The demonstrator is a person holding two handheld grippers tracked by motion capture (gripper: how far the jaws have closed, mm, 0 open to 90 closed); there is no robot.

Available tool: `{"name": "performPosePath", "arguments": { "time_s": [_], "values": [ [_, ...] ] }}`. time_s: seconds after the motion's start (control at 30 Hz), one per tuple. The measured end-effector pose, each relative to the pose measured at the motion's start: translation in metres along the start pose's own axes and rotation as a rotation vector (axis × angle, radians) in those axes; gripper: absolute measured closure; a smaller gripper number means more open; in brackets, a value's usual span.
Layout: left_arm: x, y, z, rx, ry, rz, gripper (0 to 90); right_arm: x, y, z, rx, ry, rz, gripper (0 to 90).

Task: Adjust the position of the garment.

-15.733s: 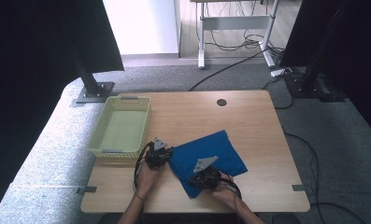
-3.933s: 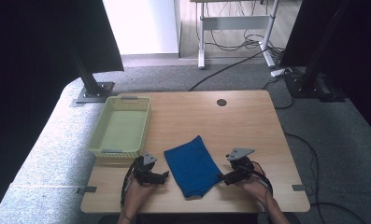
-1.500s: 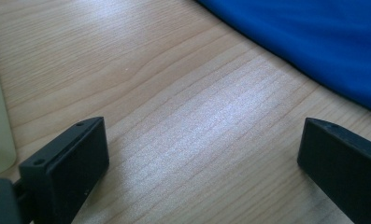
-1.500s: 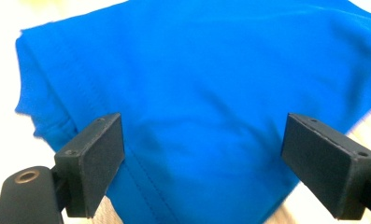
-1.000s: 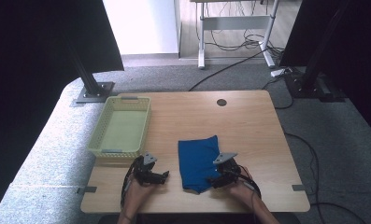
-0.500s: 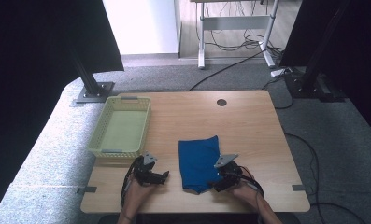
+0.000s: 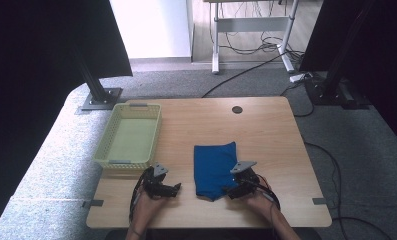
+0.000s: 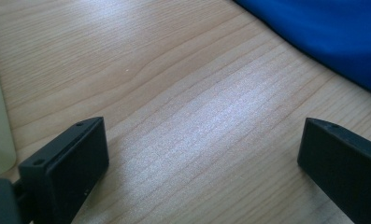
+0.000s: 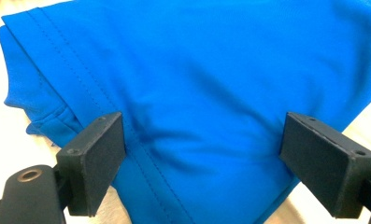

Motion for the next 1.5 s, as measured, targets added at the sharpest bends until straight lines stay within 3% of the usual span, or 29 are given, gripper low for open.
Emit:
{"name": "performPosePath", "arguments": {
  "time_s": [0.63,1.5],
  "values": [
    [0.000,0.000,0.000,0.001,0.001,0.000,1.8,0.015,-0.015,0.031,-0.043,-0.038,0.008,13.9],
    [0.001,-0.001,0.000,0.001,0.001,-0.001,1.4,0.042,-0.041,0.080,-0.048,-0.046,0.003,13.8]
  ]
}}
Point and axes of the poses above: each handheld gripper's, and its own axes: y roughly backward along the jaws, x roughly out of its top, z roughly to its right, the point moved 3 cm from there along -y, roughly forward along the jaws, and after that the axes turned 3 degrees about z, right-handed, at the moved point
